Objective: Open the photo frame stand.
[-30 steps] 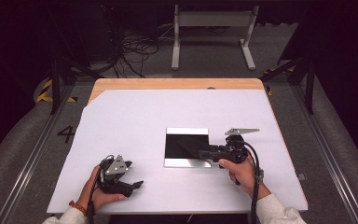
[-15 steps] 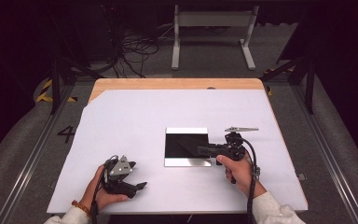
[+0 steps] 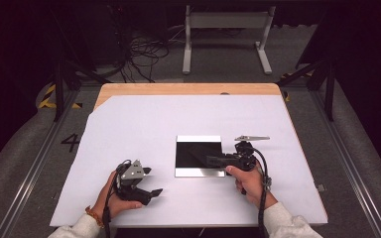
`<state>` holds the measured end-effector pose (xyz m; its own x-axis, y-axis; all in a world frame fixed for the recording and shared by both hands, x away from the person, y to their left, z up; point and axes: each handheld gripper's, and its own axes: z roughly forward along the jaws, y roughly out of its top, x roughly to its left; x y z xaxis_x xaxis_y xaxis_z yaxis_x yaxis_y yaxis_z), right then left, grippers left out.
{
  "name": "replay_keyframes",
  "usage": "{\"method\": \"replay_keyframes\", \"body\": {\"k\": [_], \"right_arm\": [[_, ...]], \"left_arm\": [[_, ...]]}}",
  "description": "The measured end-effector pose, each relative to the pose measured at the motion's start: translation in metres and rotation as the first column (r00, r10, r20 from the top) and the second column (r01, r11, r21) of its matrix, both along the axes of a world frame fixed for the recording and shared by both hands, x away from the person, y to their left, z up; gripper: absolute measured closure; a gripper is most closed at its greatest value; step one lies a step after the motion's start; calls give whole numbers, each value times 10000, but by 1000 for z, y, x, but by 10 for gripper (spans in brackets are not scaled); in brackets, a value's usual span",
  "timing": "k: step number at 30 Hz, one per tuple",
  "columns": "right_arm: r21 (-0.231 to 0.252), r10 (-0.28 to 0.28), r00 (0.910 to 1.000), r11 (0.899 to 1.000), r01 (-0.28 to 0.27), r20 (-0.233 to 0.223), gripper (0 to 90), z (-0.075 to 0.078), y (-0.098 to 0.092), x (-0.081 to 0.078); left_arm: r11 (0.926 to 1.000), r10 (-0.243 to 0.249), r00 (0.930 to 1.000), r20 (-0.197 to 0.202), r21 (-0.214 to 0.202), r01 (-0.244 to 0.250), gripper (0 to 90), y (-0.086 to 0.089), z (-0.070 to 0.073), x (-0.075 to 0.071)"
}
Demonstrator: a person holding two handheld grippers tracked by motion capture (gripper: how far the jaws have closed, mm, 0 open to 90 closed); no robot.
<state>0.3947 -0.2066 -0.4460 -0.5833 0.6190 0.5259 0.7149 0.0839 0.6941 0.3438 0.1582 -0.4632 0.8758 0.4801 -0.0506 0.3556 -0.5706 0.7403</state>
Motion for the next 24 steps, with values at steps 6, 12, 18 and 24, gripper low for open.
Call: {"method": "replay_keyframes", "body": {"k": [6, 12, 18, 24], "right_arm": [[30, 74, 9998, 10000, -75, 194, 541, 0, -1, -2], [-95, 246, 9971, 9997, -240, 717, 552, 2, 0, -8], [-269, 470, 9917, 9987, -441, 1194, 562, 5, 0, -14], [-450, 727, 9828, 9968, -660, 1696, 573, 8, 0, -21]], "left_arm": [[9998, -215, 9996, -175, -3, 215, 166, -25, 1, 15], [9992, -195, 9979, -610, -351, 174, 153, -42, 0, 32], [9987, -165, 9959, -892, -496, 121, 144, -52, -1, 45], [9987, -193, 9946, -1020, -492, 144, 148, -59, -3, 53]]}}
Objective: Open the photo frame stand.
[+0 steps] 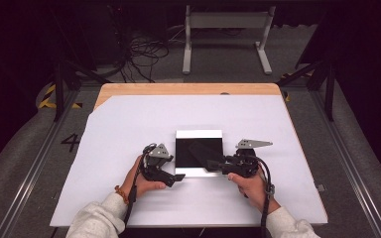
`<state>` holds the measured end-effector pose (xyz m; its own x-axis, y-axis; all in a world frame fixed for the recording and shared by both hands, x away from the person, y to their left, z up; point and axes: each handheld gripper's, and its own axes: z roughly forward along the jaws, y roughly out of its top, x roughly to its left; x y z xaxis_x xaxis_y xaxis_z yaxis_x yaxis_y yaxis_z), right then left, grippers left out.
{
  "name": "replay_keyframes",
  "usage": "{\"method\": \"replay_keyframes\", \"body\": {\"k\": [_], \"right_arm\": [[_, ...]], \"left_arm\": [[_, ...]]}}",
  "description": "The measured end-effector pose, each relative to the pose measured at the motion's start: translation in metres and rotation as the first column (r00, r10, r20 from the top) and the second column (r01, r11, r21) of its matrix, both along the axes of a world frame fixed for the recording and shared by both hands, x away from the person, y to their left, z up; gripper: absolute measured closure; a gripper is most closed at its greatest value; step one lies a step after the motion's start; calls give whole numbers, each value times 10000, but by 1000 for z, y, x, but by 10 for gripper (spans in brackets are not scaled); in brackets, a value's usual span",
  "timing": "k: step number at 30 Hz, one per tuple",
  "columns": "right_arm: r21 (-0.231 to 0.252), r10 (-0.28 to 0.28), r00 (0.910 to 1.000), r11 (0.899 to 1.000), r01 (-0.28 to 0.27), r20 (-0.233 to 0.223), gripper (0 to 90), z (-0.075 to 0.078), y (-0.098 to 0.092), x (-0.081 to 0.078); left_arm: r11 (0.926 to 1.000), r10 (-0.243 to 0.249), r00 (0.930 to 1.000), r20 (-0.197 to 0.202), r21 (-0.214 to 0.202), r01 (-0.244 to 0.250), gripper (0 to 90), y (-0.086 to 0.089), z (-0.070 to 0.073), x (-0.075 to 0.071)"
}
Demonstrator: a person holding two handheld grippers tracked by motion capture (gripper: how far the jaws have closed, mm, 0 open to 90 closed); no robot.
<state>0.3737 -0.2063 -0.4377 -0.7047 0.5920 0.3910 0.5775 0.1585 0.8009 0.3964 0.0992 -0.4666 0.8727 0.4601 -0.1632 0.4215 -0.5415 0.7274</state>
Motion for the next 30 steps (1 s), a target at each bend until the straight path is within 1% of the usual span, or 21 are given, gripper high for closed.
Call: {"method": "replay_keyframes", "body": {"k": [3, 4, 5, 6, 9, 11, 13, 15, 19, 21, 22, 23, 24, 28, 30], "right_arm": [[-71, 107, 9998, 9999, -105, 182, 577, 0, 0, -2], [-109, 159, 9995, 9998, -156, 283, 579, 1, 0, -3], [-109, 159, 9995, 9998, -156, 283, 579, 1, 0, -3], [-202, 251, 9988, 9995, -243, 432, 580, 2, 0, -5], [-273, 299, 9981, 9992, -285, 544, 581, 3, 1, -6], [-325, 374, 9973, 9988, -354, 636, 582, 3, 0, -7], [-355, 467, 9963, 9984, -442, 721, 584, 3, 0, -8], [-412, 524, 9958, 9979, -494, 751, 584, 3, -1, -8], [-533, 663, 9942, 9967, -619, 848, 584, 3, -1, -8], [-591, 736, 9932, 9959, -685, 899, 584, 3, -1, -9], [-599, 762, 9929, 9957, -709, 908, 584, 3, -1, -9], [-636, 807, 9924, 9952, -750, 929, 583, 3, -2, -9], [-665, 835, 9919, 9948, -773, 954, 583, 3, -2, -9], [-749, 940, 9906, 9934, -868, 990, 583, 4, -2, -10], [-812, 990, 9900, 9925, -910, 1005, 583, 4, -2, -10]], "left_arm": [[10000, -3, 10000, -81, -97, 2, 149, -1, 1, 3], [9999, 35, 10000, -22, -147, -36, 150, -2, 1, 4], [9999, 35, 10000, -22, -147, -36, 152, -2, 1, 4], [9998, 24, 10000, -61, -196, -25, 153, -4, 2, 6], [9998, 43, 10000, -14, -203, -43, 157, -6, 2, 9], [9996, 141, 9999, -71, -228, -143, 161, -7, 2, 11], [9995, 117, 9999, -25, -308, -118, 168, -9, 2, 12], [9996, 28, 9999, 102, -272, -26, 189, -10, 2, 13], [9996, -34, 9998, 191, -285, 39, 210, -11, 2, 13], [9998, -21, 9995, 315, -191, 27, 228, -11, 3, 12], [9998, -21, 9995, 327, -209, 28, 238, -11, 3, 11], [9998, -90, 9992, 398, -186, 98, 258, -11, 4, 11], [9999, -49, 9985, 549, -101, 55, 270, -12, 5, 10], [9998, -73, 9979, 649, -153, 83, 291, -10, 6, 11], [9997, -82, 9979, 635, -225, 96, 325, -9, 7, 11]]}}
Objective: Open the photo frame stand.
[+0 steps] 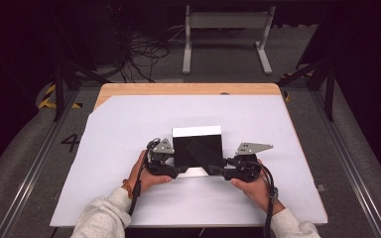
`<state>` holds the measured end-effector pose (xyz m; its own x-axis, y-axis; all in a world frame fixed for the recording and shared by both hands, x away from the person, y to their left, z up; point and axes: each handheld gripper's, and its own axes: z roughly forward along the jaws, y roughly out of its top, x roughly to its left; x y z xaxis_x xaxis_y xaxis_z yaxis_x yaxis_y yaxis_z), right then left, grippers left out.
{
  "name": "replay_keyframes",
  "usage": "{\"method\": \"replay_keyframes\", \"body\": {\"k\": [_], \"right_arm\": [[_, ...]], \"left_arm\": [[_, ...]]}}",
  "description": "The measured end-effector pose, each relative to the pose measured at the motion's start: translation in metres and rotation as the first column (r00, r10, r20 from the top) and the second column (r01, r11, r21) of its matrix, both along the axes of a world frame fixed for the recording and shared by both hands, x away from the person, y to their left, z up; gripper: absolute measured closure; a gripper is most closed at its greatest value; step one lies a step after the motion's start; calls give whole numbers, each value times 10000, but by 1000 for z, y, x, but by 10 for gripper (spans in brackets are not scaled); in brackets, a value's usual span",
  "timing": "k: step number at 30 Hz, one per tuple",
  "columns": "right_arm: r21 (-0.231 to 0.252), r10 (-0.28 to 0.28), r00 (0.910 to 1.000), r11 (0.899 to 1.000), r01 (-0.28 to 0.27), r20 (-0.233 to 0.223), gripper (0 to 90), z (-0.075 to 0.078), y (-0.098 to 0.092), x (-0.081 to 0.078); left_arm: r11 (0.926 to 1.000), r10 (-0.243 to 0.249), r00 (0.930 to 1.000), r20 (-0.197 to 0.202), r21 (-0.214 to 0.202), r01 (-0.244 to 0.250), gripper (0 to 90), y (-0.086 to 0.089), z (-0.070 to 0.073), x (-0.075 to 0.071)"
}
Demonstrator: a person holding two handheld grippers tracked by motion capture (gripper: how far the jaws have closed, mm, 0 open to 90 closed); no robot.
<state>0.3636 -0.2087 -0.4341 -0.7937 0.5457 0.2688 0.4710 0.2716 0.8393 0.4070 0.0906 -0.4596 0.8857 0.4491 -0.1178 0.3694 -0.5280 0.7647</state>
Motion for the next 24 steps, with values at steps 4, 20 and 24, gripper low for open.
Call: {"method": "replay_keyframes", "body": {"k": [4, 20, 24], "right_arm": [[-87, 49, 10000, 10000, -49, 50, 583, 0, 0, 0], [-625, -388, 9974, 9971, 426, 602, 590, 1, -1, -1], [-754, -496, 9962, 9956, 549, 711, 596, 0, -1, -1]], "left_arm": [[9998, 46, 10000, -44, -196, -47, 373, 4, 2, 1], [9988, 429, 9944, 961, 209, -451, 492, -1, 15, 4], [9978, 555, 9912, 1205, 281, -593, 504, -3, 17, 5]]}}
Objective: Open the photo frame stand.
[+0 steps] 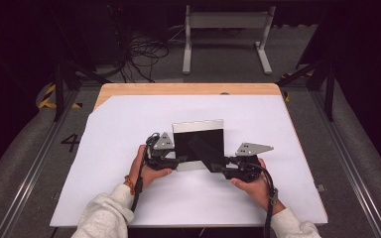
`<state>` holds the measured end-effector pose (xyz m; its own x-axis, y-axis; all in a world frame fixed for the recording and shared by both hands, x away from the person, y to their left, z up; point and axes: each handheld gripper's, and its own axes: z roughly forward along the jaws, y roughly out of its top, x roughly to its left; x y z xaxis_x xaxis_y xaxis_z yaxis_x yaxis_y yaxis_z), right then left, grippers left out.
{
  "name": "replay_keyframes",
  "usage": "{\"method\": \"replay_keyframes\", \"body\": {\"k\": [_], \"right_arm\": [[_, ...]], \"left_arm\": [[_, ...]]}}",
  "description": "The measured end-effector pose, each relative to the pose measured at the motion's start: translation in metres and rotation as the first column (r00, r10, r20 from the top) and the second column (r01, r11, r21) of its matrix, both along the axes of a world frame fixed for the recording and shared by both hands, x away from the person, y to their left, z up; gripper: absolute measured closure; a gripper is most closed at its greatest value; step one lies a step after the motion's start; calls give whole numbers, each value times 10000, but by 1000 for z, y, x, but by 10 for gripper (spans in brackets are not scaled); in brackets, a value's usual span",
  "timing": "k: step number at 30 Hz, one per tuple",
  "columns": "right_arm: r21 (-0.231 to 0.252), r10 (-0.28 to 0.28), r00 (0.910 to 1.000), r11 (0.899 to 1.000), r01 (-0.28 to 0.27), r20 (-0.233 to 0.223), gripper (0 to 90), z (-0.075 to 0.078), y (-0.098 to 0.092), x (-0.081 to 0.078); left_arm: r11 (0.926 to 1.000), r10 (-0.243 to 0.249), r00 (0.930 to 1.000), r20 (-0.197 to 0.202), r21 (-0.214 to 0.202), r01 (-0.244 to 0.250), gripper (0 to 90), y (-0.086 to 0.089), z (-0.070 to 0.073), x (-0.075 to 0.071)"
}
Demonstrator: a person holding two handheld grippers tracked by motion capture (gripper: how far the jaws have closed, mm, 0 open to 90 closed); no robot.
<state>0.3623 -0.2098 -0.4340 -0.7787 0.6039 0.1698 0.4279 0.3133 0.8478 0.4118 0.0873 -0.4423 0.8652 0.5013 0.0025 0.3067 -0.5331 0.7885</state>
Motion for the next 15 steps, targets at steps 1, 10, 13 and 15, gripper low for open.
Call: {"method": "replay_keyframes", "body": {"k": [1, 10, 13, 15], "right_arm": [[-49, -4, 10000, 10000, 4, 19, 598, 0, 0, 0], [-492, -139, 9996, 9987, 151, 254, 608, -2, 2, -1], [-619, -127, 9995, 9980, 145, 297, 610, -3, 2, -2], [-647, -132, 9993, 9978, 154, 347, 611, -4, 2, -4]], "left_arm": [[10000, 44, 10000, 25, -18, -44, 511, 0, 1, 0], [9997, 225, 9991, 359, 37, -227, 563, 0, 5, -1], [9998, 157, 9989, 448, 109, -162, 577, 1, 6, -2], [9998, 87, 9981, 613, 187, -99, 590, 2, 8, -4]]}}
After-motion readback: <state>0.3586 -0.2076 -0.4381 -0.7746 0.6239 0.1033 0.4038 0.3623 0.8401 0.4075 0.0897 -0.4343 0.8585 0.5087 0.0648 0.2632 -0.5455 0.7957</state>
